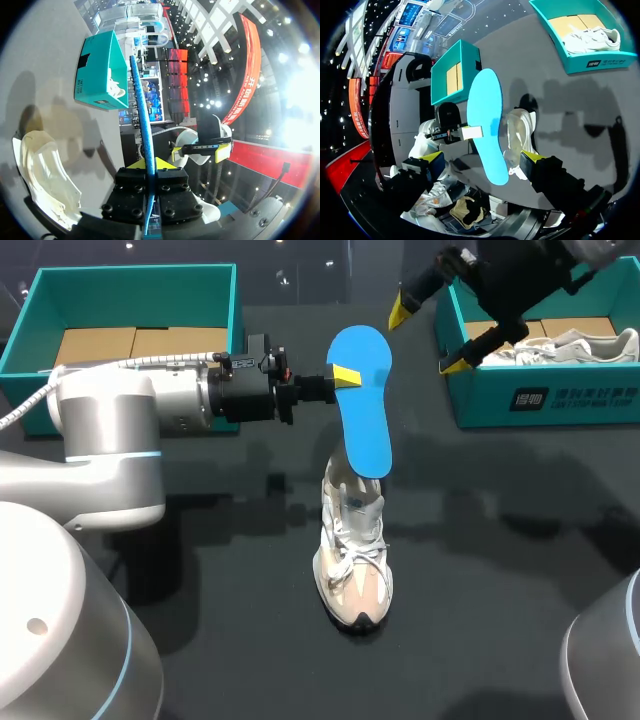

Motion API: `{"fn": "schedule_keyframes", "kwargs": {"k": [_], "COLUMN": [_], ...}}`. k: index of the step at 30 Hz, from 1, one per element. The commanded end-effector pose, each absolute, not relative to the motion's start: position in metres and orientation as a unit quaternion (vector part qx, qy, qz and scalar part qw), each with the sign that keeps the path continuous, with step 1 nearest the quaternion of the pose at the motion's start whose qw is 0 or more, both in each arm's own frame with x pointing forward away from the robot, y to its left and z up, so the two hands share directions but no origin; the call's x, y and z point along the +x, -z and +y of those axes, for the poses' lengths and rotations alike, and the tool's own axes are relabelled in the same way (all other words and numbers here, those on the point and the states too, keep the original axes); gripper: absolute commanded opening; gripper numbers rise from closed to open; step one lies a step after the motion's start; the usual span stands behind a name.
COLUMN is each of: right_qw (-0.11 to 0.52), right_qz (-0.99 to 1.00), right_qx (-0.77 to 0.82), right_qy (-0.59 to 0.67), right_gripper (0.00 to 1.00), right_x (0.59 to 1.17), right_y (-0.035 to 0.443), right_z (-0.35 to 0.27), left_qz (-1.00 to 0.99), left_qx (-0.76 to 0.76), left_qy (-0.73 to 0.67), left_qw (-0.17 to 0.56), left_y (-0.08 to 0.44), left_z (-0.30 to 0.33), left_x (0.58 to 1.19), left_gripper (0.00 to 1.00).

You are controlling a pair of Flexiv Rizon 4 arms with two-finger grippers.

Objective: Take the shoe out of the shoebox, open the shoe tongue, remove and reinsert the insole, then place the shoe into the shoebox

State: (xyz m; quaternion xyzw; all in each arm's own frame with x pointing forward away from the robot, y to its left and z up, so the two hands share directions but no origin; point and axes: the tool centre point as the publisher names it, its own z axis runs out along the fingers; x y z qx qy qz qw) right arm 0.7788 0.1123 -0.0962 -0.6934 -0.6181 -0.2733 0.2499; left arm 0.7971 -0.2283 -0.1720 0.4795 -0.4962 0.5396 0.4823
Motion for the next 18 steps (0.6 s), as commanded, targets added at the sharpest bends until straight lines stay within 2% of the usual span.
{"fn": "schedule_keyframes", "kwargs": {"k": [1,18], "right_qw": [0.382,0.416], "right_qz": [-0.542,-0.526], "right_qx": [-0.615,-0.565], "right_qy": [0.426,0.48], "right_gripper": [1.0,1.0], "right_x": [0.775,0.775], "right_y": [0.111,0.132], "right_z": [0.109,0.113], "left_qz": [-0.496,-0.496], "left_qx": [0.48,0.48], "left_qy": [-0.54,-0.54], "left_qw": [0.482,0.482], "left_y": [0.172,0.172], "left_z": [-0.229,-0.229], "left_x": [0.797,0.797], "left_gripper": [0.0,0.0]}}
